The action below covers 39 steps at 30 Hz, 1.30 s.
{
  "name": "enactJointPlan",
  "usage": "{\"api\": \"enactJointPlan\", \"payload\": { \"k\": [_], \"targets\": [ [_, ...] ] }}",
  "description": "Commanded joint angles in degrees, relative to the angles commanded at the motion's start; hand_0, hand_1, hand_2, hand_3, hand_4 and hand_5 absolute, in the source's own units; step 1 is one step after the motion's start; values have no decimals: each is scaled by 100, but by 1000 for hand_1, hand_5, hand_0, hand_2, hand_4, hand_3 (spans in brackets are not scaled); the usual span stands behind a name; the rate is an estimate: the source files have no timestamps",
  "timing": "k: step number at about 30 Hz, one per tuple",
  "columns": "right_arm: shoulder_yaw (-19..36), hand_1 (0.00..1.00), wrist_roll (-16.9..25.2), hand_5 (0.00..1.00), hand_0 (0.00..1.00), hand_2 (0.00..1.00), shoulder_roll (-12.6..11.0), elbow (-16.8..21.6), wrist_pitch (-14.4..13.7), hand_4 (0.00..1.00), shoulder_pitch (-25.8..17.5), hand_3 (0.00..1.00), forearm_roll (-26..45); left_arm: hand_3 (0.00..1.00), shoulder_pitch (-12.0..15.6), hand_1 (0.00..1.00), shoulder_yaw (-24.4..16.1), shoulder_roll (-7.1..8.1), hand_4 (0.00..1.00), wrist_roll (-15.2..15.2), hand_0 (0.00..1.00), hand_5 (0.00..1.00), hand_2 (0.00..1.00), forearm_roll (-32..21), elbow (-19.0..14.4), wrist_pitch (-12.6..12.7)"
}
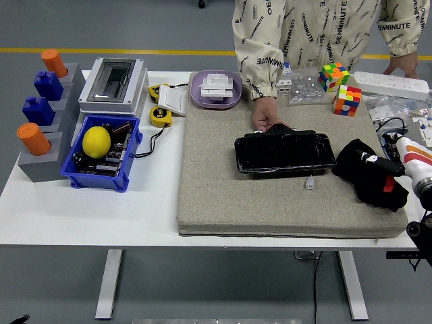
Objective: Pick the rag up,wipe the panel,place it on the desk
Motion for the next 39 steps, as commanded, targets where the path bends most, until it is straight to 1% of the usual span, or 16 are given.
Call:
{"api": "enactJointPlan", "payload": {
  "k": [5,23,32,33,38,39],
  "targets": [
    [-104,773,-18,861,827,819,-46,-38,31,998,3,851,26,580,8,661,-16,2,677,0,651,442,695,4,8,2],
    [-319,779,-239,877,825,821,136,138,312,998,80,851,189,580,21,661,-15,20,677,6,652,443,695,3,16,-1],
    [-495,778,-307,868,825,822,172,-70,320,998,108,851,64,580,23,660,-10,21,677,6,652,442,695,-2,15,-1],
    [-514,774,-303,854,815,821,177,-93,313,998,112,851,49,580,26,661,-5,20,676,6,652,441,695,-3,15,-2],
    [-579,774,-268,854,815,821,209,-172,212,998,107,851,72,580,42,661,12,22,676,3,652,441,695,-9,14,-2],
    [-593,713,-260,736,733,777,211,-176,169,998,105,822,82,580,45,661,15,24,676,3,652,441,695,-8,15,-3]
  ]
}}
